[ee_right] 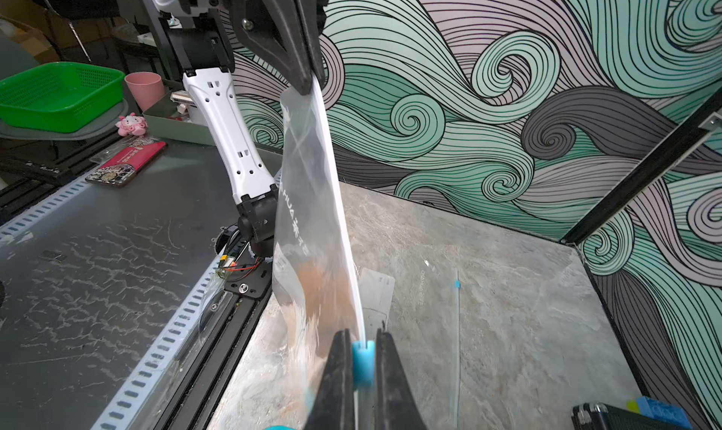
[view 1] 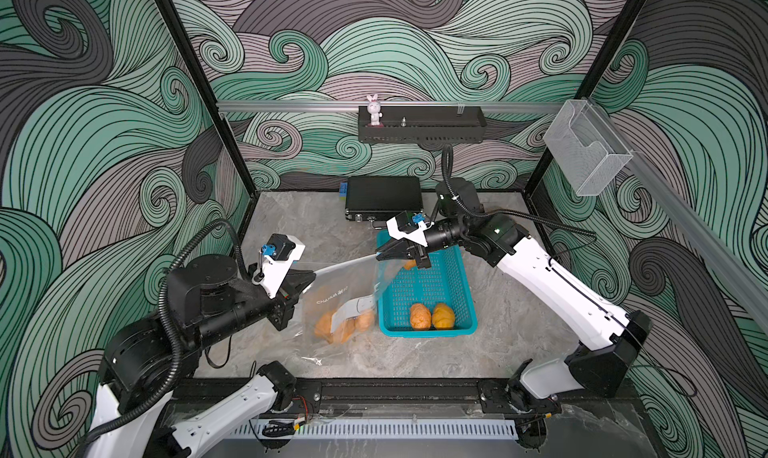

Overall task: Put the potatoes into a zipper bag and zip it
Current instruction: Zip the zipper on the zipper food storage bag.

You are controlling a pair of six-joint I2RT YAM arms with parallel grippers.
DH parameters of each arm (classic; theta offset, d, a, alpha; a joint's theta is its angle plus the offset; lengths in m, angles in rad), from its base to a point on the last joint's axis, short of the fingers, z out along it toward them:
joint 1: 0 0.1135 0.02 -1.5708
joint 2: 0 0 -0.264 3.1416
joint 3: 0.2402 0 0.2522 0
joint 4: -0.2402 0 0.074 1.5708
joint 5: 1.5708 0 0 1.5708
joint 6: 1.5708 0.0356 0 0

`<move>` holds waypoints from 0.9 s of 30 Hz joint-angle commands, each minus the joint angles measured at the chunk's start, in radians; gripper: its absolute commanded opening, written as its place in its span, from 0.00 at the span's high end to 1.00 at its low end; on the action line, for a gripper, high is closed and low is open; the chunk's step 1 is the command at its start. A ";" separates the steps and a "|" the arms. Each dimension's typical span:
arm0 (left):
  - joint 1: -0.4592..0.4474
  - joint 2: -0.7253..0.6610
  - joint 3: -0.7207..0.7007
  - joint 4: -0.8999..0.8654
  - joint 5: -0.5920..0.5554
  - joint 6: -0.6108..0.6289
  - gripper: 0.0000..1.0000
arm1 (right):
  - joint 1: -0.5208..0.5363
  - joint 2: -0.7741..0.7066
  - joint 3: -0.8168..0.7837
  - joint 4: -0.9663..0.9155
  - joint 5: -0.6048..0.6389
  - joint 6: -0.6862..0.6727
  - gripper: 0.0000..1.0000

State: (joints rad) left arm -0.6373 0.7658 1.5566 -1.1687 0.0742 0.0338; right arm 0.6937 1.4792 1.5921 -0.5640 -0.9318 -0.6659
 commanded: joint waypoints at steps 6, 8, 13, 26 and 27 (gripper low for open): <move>-0.002 -0.024 0.049 -0.055 -0.051 0.009 1.00 | -0.072 -0.066 -0.065 -0.042 0.017 0.019 0.93; -0.002 -0.024 0.059 -0.064 -0.057 0.012 1.00 | -0.079 -0.088 -0.091 -0.043 0.016 0.003 0.92; -0.002 -0.025 0.079 -0.079 -0.063 0.012 1.00 | -0.106 -0.109 -0.124 -0.042 0.013 0.005 0.92; -0.003 -0.040 0.074 -0.098 -0.059 0.007 1.00 | -0.148 -0.132 -0.167 -0.043 0.006 0.006 0.92; -0.002 -0.042 0.071 -0.097 -0.057 0.006 1.00 | -0.149 -0.131 -0.168 -0.041 0.002 0.007 0.93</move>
State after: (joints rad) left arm -0.6373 0.7456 1.6043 -1.2419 0.0444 0.0376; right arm 0.5663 1.3632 1.4372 -0.5873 -0.9417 -0.6540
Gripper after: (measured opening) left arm 0.048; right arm 0.078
